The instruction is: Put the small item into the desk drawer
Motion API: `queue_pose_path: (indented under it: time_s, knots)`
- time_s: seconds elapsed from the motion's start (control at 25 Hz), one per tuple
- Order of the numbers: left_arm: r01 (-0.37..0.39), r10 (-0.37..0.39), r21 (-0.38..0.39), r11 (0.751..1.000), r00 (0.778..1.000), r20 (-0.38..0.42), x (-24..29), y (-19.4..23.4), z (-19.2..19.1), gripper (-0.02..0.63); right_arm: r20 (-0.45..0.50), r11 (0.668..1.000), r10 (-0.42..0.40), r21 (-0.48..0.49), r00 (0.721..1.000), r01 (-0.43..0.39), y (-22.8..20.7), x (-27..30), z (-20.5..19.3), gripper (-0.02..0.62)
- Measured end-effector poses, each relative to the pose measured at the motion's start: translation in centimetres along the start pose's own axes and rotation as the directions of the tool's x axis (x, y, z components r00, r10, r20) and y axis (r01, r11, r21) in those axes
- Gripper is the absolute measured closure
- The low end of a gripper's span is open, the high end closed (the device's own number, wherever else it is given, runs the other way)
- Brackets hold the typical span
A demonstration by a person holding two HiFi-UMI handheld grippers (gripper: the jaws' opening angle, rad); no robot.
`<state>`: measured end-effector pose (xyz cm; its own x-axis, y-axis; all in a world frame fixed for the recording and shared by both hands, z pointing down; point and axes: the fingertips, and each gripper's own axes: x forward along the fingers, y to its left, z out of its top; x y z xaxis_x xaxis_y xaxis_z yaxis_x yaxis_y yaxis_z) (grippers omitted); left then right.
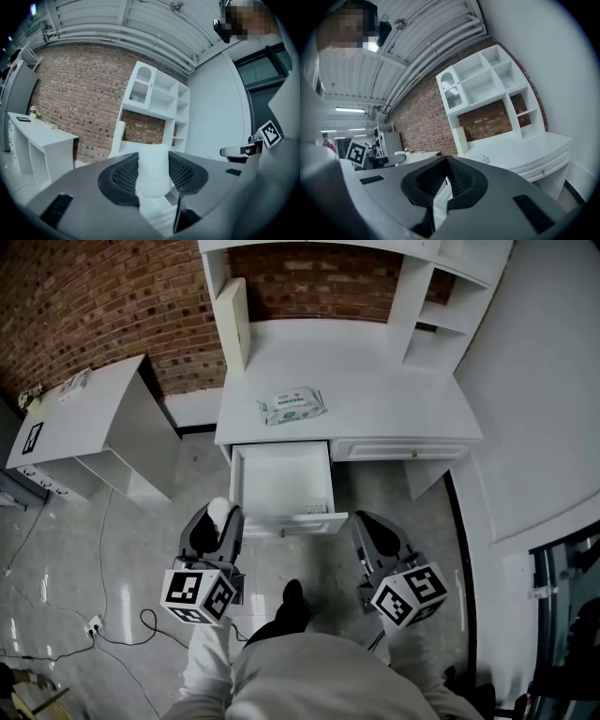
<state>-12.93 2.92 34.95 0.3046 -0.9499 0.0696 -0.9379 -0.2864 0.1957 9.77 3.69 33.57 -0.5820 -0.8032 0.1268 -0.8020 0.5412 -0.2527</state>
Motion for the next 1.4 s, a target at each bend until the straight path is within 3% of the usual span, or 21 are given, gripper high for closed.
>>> queue_pose_path:
  time_s: [0.56,1.4]
  knots:
    - [0.025,-0.026,-0.009,1.0,0.999,-0.02,6.6,5.8,0.1,0.414,0.006,0.999,-0.032,0.025,0.999,0.032,-1.9,8.5,0.9,0.568]
    - [0.054,-0.055,-0.004,0.999,0.996,-0.075,11.1,8.2,-0.9,0.414,-0.002,0.998,-0.057,0.018,0.998,0.057,-3.4,13.3,1.7,0.568]
